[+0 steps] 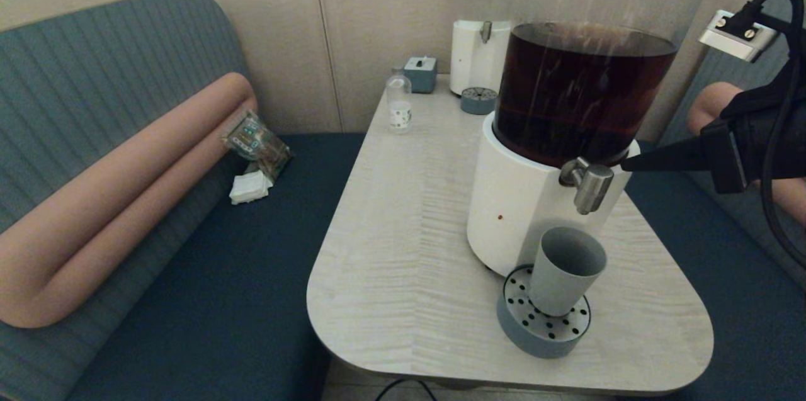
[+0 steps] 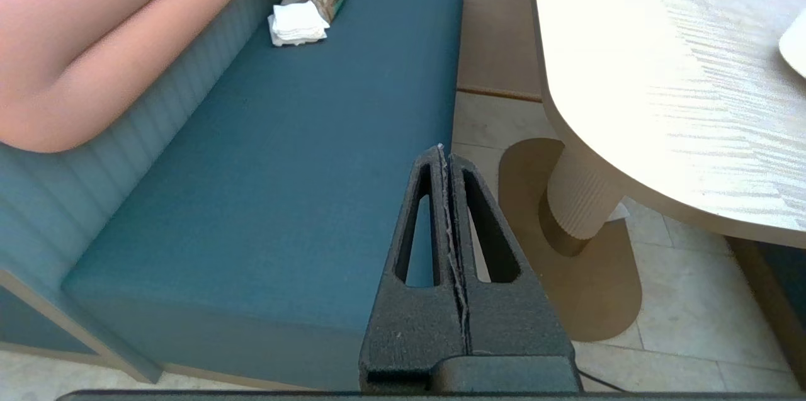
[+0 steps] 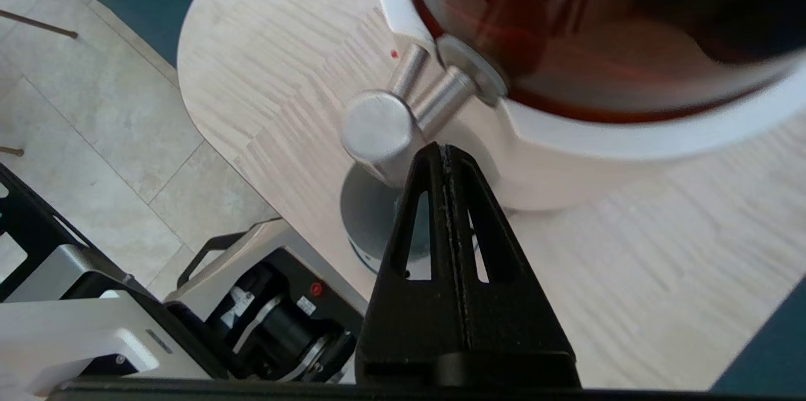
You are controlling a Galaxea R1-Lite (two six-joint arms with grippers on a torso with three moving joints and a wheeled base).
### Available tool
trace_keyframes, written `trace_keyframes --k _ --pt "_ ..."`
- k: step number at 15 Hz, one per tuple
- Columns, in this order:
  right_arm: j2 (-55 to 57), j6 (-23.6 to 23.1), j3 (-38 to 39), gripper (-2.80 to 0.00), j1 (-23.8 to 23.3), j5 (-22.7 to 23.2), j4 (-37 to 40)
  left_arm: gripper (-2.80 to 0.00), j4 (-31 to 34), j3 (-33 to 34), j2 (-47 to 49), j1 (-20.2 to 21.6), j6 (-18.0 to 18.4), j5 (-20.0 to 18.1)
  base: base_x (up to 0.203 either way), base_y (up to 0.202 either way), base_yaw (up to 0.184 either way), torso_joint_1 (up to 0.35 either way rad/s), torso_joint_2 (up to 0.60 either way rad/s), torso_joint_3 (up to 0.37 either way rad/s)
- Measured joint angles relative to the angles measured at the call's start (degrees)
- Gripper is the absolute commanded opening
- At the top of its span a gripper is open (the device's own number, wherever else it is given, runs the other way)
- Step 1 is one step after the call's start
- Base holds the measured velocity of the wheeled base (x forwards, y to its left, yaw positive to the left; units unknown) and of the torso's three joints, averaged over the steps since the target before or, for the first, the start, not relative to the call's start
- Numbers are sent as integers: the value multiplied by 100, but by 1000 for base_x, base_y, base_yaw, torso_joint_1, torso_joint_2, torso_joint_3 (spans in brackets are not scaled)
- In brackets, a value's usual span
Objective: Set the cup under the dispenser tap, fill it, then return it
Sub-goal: Turn on the faucet
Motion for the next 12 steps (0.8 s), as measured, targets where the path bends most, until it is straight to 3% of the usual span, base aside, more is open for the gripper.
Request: trace_keyframes --k 4,12 --pt "95 -362 130 -280 39 -85 -213 -280 1 0 0 0 0 1 0 0 0 0 0 0" --pt "213 -519 146 -280 226 -257 -238 -280 1 0 2 0 0 1 0 0 0 0 0 0"
